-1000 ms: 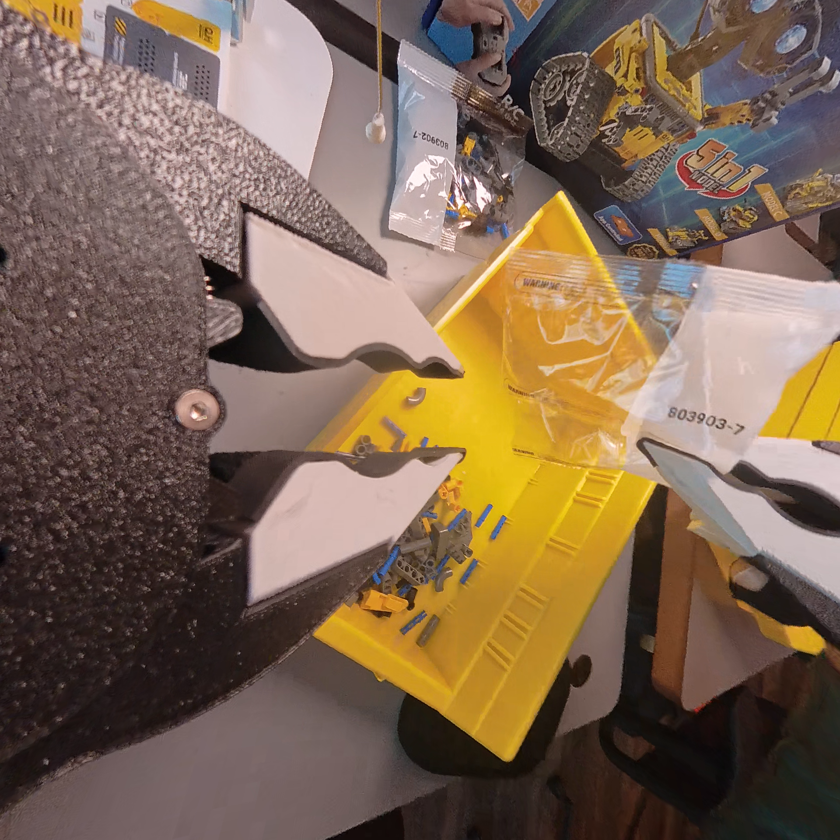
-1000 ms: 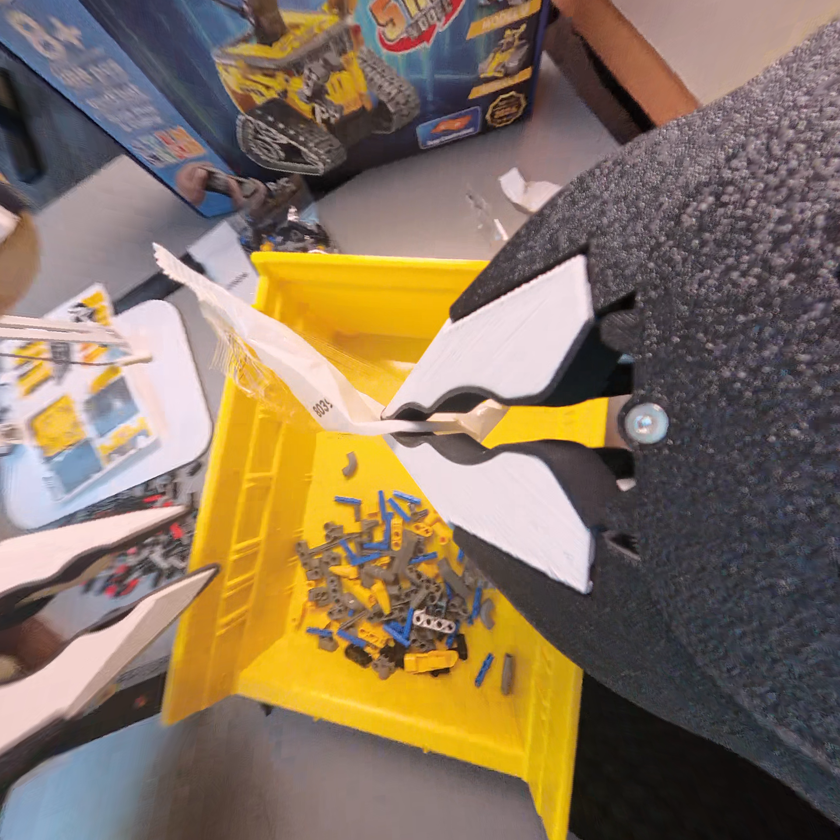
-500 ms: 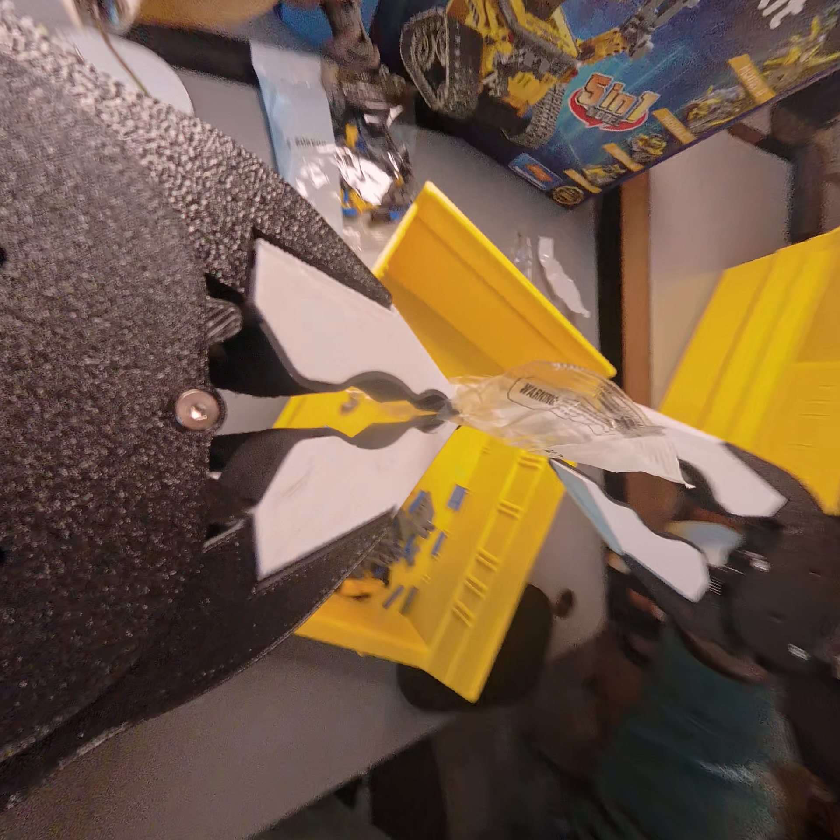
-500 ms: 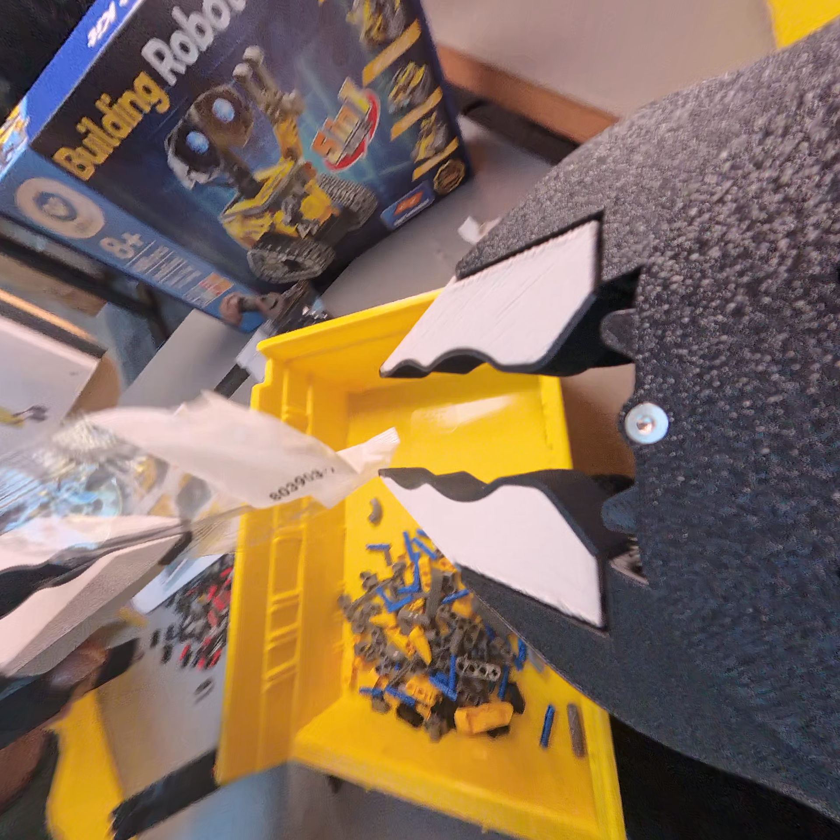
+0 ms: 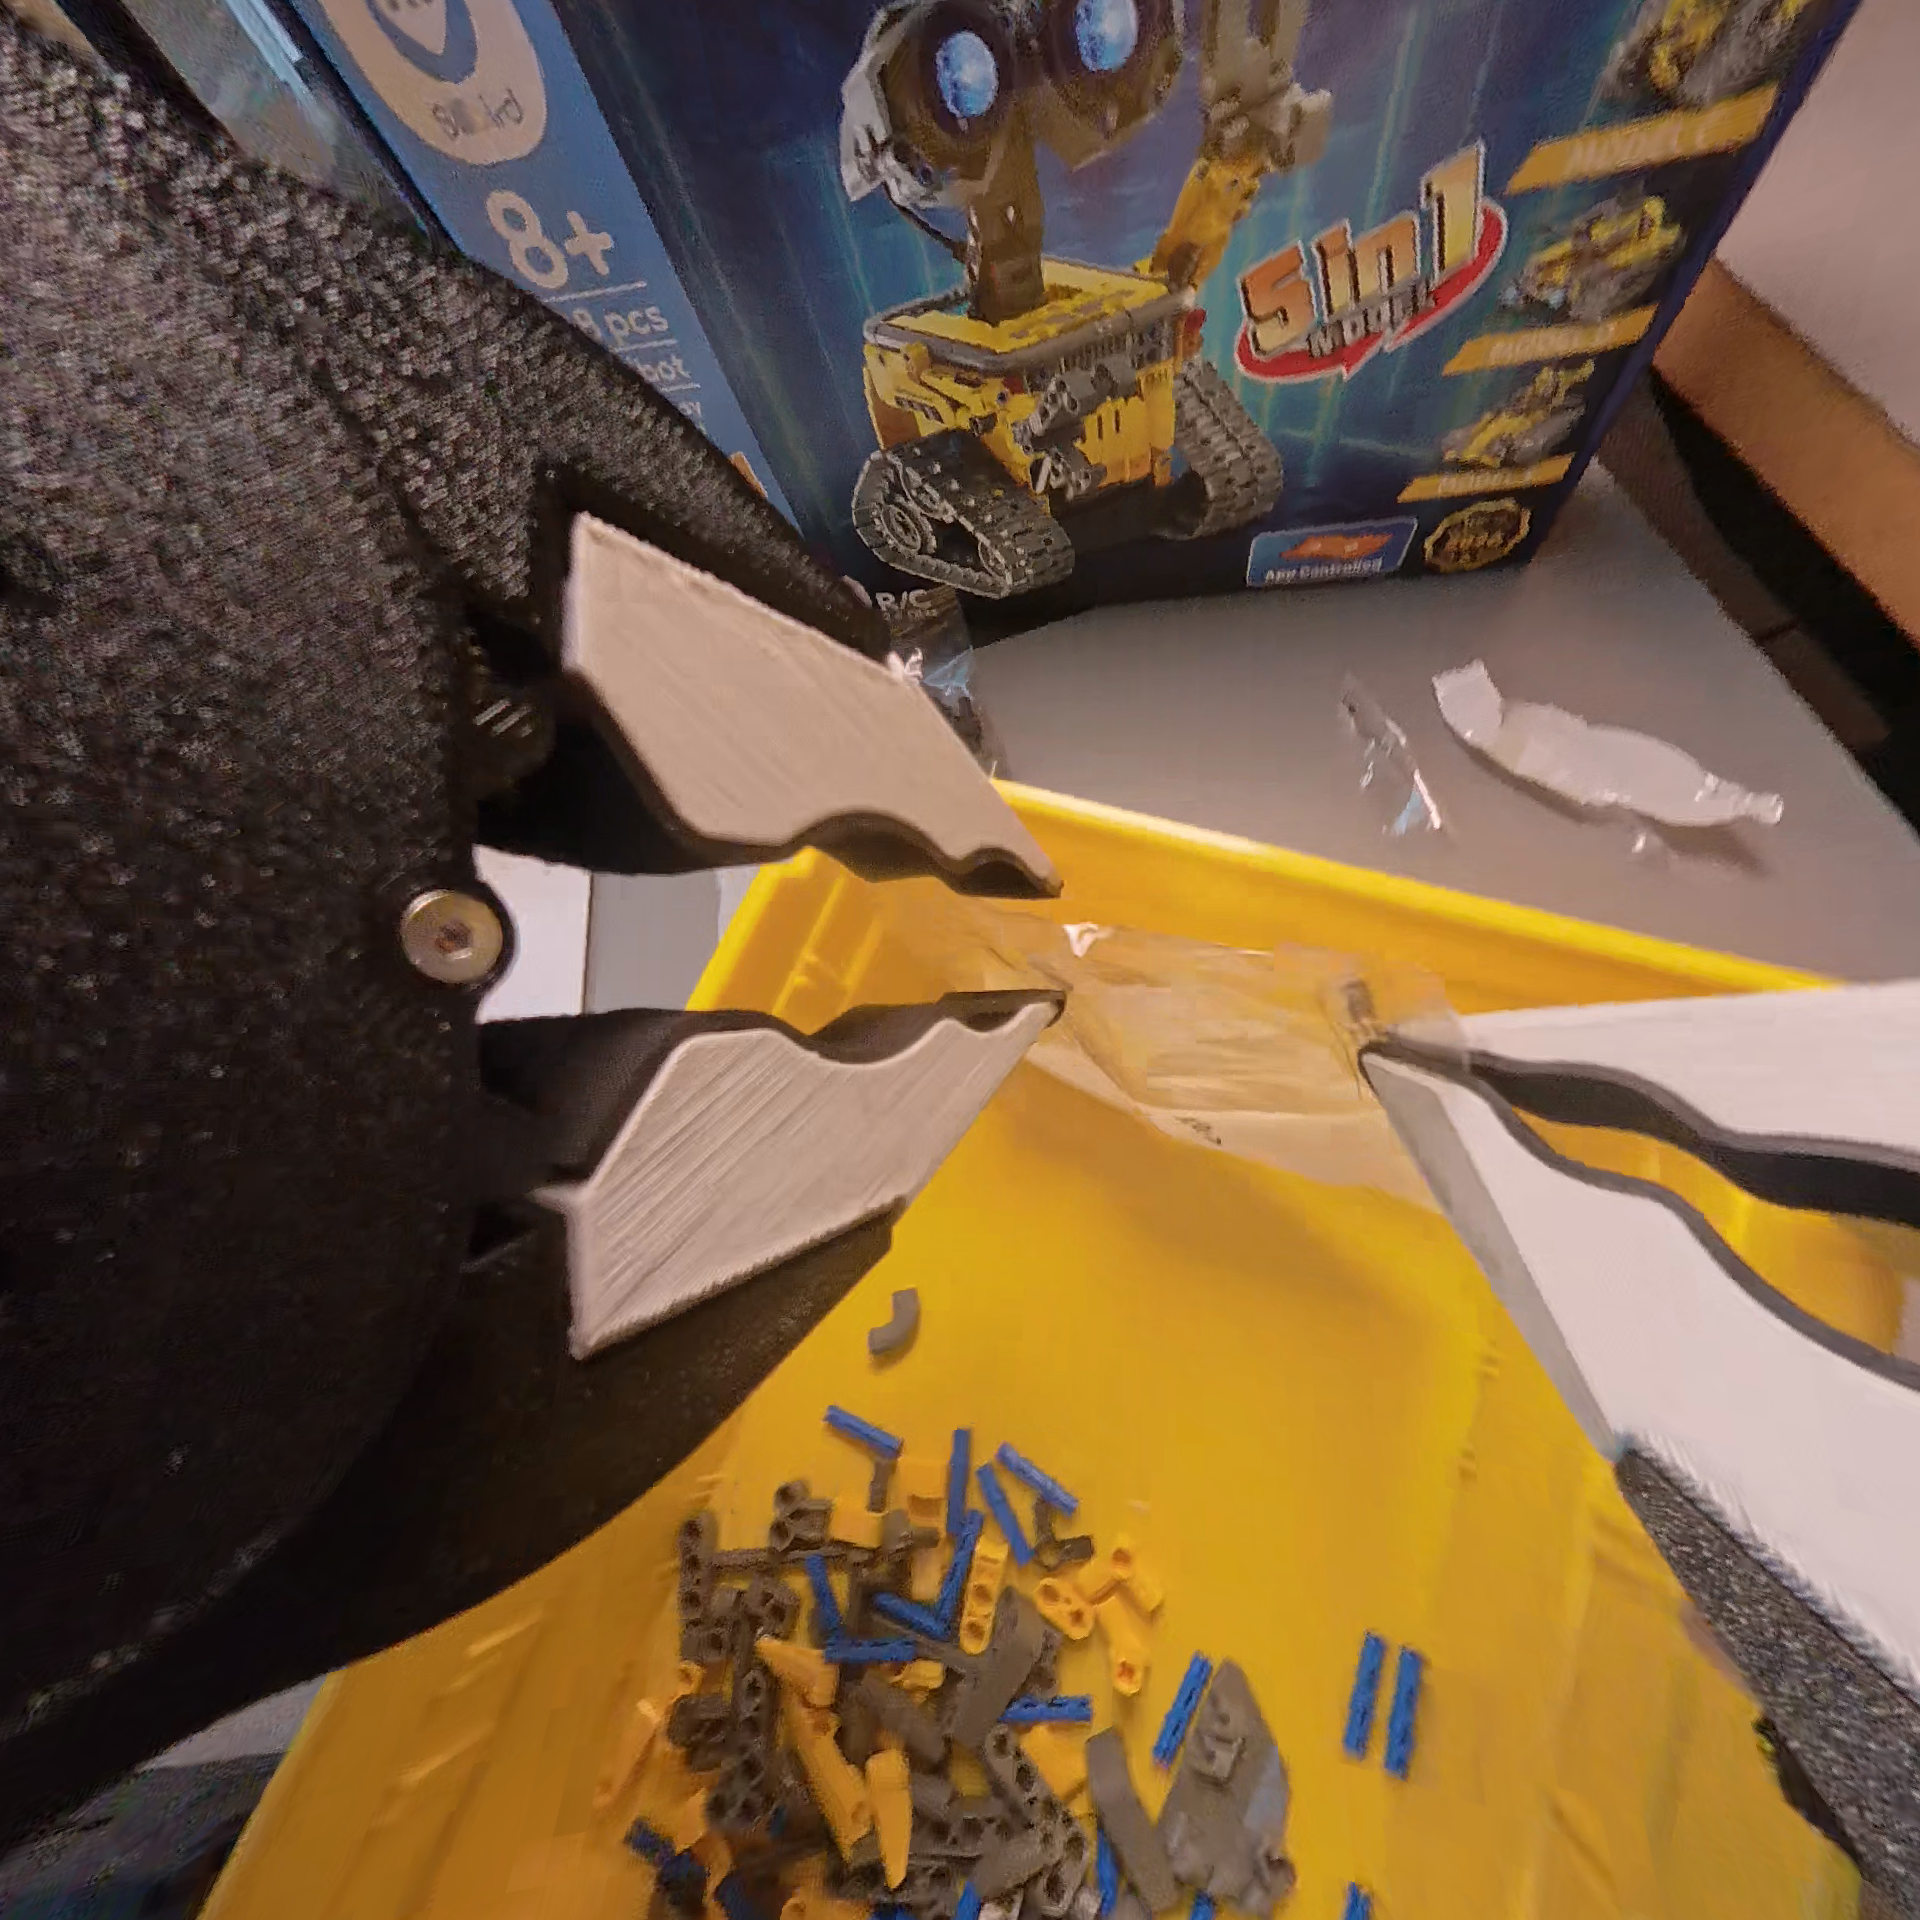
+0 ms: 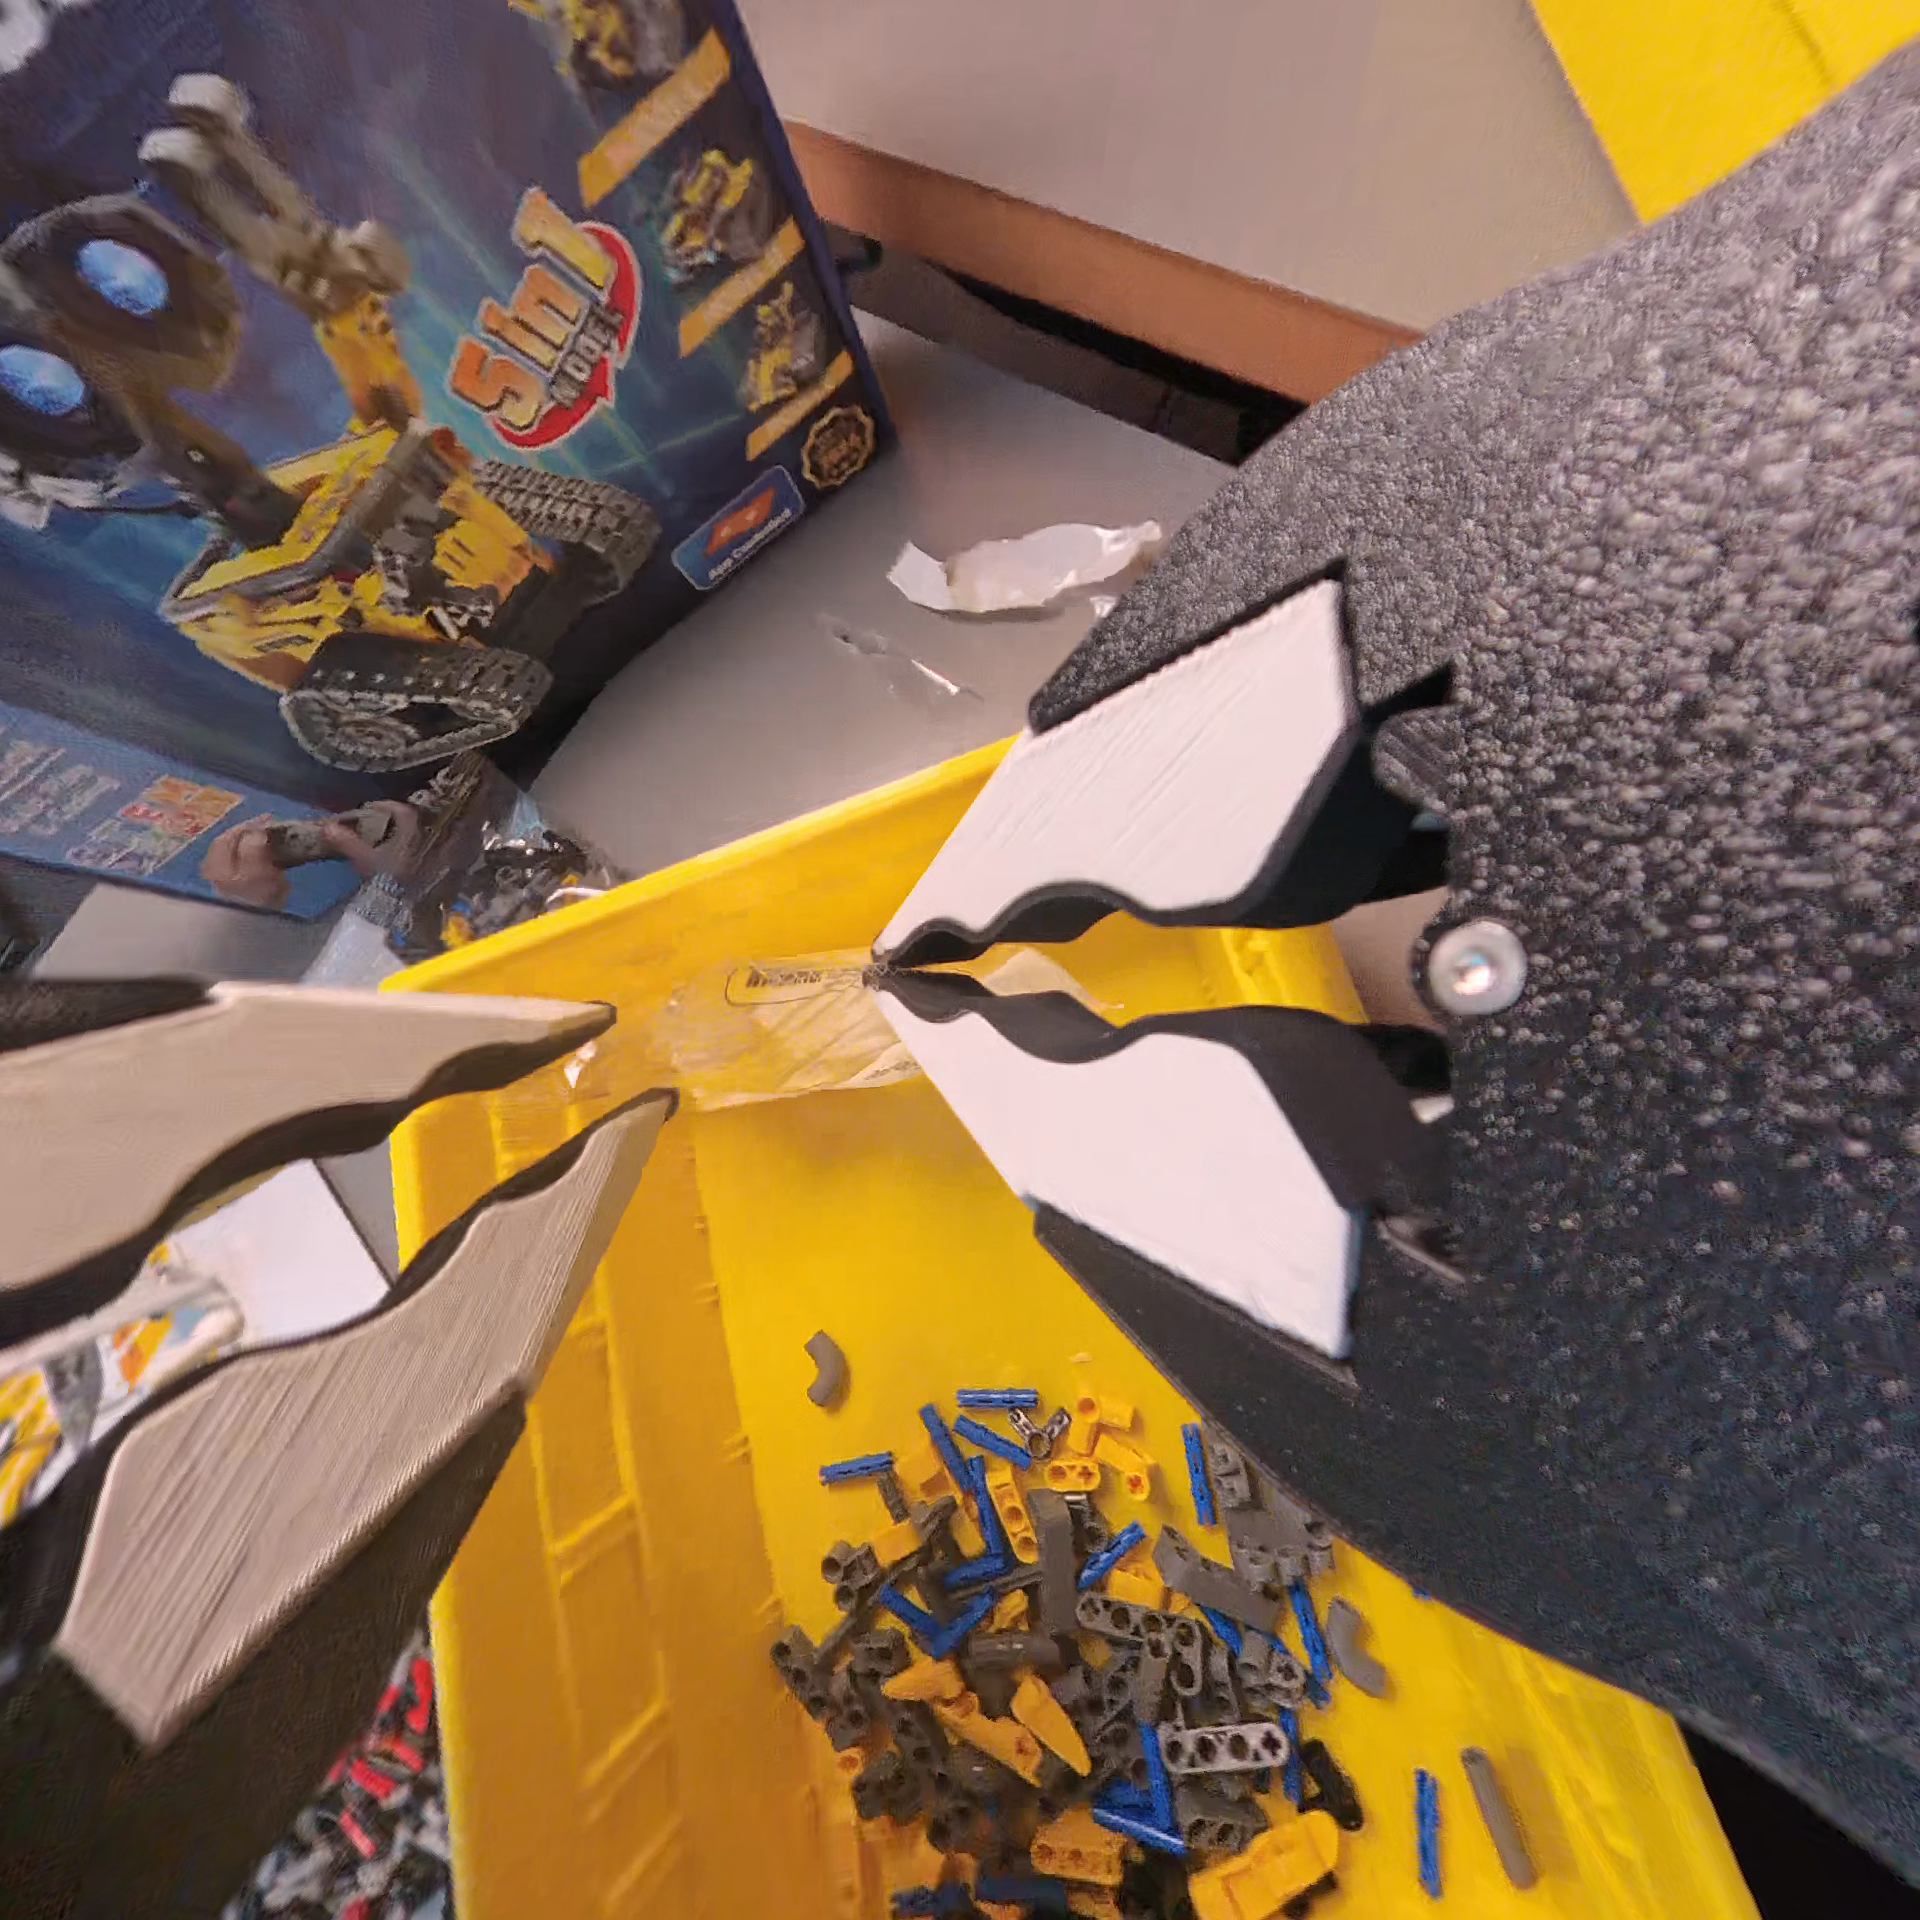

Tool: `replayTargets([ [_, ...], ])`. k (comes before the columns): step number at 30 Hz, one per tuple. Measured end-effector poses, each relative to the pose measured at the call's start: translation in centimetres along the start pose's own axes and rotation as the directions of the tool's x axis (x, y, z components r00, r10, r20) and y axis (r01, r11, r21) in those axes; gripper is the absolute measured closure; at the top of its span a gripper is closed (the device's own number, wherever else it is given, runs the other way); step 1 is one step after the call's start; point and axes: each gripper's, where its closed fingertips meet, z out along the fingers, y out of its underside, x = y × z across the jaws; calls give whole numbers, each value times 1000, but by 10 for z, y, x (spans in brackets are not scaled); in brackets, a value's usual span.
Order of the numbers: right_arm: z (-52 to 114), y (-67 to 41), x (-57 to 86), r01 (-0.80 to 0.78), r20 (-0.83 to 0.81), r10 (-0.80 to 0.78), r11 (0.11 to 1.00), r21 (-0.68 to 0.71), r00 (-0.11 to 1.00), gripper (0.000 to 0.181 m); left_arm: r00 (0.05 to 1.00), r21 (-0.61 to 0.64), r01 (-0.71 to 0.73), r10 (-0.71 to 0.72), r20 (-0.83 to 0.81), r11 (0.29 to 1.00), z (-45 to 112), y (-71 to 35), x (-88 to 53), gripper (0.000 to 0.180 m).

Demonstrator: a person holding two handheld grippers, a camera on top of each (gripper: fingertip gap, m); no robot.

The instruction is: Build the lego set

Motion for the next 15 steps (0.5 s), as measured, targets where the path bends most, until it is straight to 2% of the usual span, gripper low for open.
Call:
replayTargets([
  [4,6,17,28,-175,-93,169,983,-52,981,181,987,172,93,-113,112,981,-9,-1,-16,161],
  [7,12,30,32,-235,-87,226,966,-106,970,180,984,261,148,-169,62,954,-11,-2,-7,163],
  [9,14,33,29,-231,-72,222,962,-143,972,175,982,223,188,-190,-13,957,4,5,4,160],
  [12,15,36,24,-160,-81,146,964,-213,986,167,985,137,165,-170,30,977,28,18,-1,159],
  [15,11,36,23,-141,-81,127,967,-212,989,160,983,124,182,-184,7,975,36,15,-4,162],
])
